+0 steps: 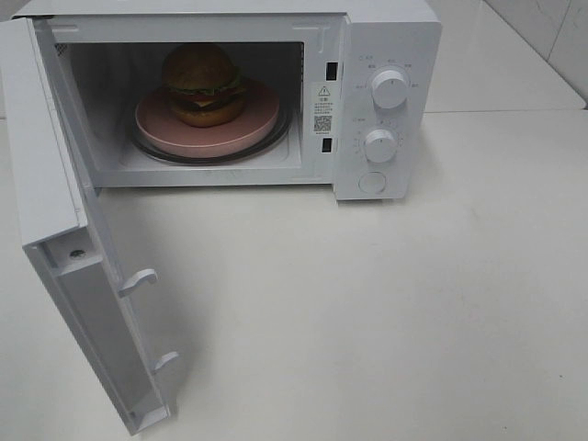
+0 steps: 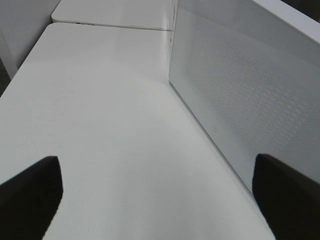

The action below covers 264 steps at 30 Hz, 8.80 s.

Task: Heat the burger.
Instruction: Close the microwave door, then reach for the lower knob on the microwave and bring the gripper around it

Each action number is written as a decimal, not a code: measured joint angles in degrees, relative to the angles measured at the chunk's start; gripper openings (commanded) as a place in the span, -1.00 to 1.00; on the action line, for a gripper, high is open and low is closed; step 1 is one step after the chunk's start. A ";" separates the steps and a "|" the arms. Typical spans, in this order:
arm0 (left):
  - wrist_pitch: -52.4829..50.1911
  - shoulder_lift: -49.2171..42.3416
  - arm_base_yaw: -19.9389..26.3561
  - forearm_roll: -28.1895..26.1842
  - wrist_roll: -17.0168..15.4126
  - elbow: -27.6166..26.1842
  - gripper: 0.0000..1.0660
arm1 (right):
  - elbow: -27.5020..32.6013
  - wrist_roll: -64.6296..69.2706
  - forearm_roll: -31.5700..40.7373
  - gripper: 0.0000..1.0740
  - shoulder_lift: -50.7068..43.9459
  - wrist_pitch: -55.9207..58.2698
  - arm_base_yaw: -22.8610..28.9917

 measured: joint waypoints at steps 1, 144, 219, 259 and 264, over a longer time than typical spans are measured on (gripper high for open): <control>0.00 0.00 0.00 0.00 0.00 0.00 0.83 | 0.00 0.00 0.00 0.38 0.00 0.00 0.00; -119.92 98.78 -44.75 -0.92 -7.91 -0.40 -1.00 | 0.00 0.00 0.00 0.38 0.00 0.00 0.00; -100.67 115.57 -44.35 -2.01 -3.21 -33.98 -1.00 | 0.00 0.00 0.00 0.38 0.00 0.00 0.00; -59.07 107.26 -50.48 0.17 -7.51 -34.89 0.90 | 0.00 0.00 0.00 0.38 0.00 0.00 0.00; -43.83 102.62 -50.48 -1.49 -9.05 -34.84 0.89 | 0.00 0.00 0.00 0.38 0.00 0.00 0.00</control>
